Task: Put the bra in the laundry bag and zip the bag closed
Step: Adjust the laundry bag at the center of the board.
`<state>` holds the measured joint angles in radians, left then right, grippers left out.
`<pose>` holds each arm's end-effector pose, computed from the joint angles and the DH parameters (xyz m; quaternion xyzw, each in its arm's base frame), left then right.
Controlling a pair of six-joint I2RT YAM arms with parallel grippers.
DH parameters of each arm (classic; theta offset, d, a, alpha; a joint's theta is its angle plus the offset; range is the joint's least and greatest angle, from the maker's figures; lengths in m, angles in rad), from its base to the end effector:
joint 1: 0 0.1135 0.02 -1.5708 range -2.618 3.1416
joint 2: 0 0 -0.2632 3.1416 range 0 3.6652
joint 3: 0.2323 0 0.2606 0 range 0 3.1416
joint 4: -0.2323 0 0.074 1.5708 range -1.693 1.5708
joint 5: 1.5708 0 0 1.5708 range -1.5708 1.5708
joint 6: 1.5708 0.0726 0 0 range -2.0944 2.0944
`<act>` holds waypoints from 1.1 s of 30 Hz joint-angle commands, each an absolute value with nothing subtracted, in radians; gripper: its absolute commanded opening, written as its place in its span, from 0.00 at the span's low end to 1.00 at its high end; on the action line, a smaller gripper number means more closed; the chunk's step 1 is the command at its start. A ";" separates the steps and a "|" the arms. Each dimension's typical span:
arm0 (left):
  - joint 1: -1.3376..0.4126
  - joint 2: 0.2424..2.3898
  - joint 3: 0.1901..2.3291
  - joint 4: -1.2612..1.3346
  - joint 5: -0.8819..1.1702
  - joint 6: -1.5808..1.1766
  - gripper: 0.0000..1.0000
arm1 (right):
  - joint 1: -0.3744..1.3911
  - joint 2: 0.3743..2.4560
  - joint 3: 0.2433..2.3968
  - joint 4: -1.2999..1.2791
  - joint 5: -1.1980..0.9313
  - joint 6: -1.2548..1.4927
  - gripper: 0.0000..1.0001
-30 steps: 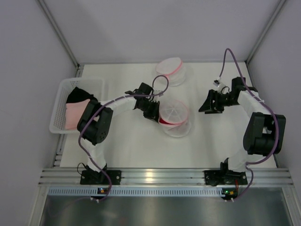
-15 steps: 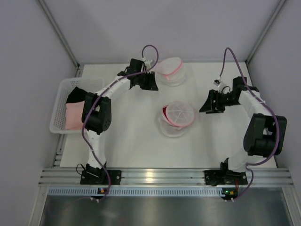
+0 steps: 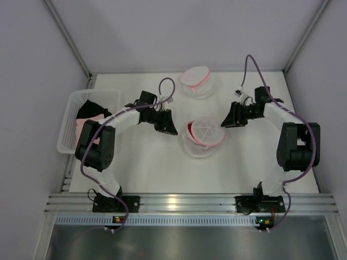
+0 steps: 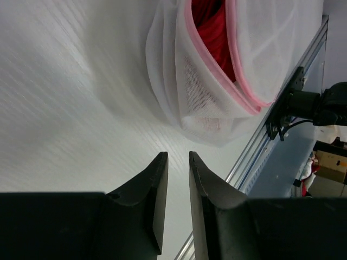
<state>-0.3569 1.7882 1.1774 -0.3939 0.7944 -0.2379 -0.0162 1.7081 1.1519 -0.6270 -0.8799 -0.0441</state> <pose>0.3435 -0.1834 0.1688 0.1605 0.8775 -0.4306 0.1374 0.3494 0.0503 0.1799 -0.0944 0.8866 0.4125 0.1868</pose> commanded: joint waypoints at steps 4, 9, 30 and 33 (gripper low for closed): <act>-0.408 1.785 1.146 -0.370 0.844 -0.267 0.27 | 0.100 1.697 1.117 -0.572 -0.907 -0.040 0.38; -0.449 1.854 1.218 -0.321 0.815 -0.319 0.26 | 0.163 1.664 1.054 -0.584 -0.907 -0.055 0.36; -0.336 1.803 1.409 -0.376 0.733 -0.152 0.59 | 0.066 1.414 0.977 -0.680 -0.853 -0.075 0.72; -0.370 1.732 1.333 -0.377 0.744 -0.161 0.62 | 0.063 1.446 0.913 -0.593 -0.876 -0.037 0.72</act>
<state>-0.3309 1.8297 1.3861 -0.3748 0.6903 -0.1879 0.0601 1.4288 0.9565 -0.6643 -0.8761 -0.0570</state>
